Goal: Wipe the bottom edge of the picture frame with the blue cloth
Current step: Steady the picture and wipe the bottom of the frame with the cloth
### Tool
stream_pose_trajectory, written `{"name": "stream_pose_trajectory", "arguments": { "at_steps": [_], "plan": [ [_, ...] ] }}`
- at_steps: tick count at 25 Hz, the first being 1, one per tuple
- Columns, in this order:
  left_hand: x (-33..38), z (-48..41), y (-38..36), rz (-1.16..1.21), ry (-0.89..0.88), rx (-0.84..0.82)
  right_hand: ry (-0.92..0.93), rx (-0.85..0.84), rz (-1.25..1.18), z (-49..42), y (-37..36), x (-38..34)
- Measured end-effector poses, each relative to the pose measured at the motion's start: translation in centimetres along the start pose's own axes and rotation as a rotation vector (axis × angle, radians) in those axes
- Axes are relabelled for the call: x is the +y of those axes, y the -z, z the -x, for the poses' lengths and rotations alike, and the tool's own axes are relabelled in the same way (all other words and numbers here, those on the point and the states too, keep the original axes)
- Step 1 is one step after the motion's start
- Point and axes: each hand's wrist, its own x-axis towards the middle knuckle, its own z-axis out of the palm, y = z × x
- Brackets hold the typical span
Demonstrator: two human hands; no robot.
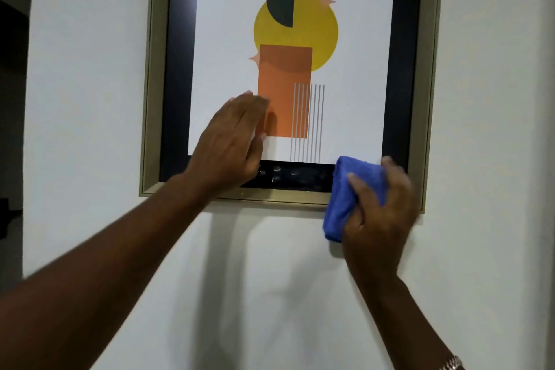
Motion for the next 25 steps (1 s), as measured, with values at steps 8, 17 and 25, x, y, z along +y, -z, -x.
{"name": "stream_pose_trajectory", "arguments": {
  "at_steps": [8, 17, 25],
  "plan": [
    [-5.6, -3.7, -1.0, -0.426, -0.252, -0.092, 0.019, -0.047, 0.092, 3.1, -4.2, -0.3],
    [-6.1, -3.7, -1.4, -0.439, -0.294, -0.028, 0.051, 0.059, 0.062, 3.8, -5.9, -1.6],
    [-7.1, -4.1, -0.6, -0.455, -0.414, -0.053, 0.069, 0.065, 0.062, 4.3, -6.9, -3.2]
  ]
}}
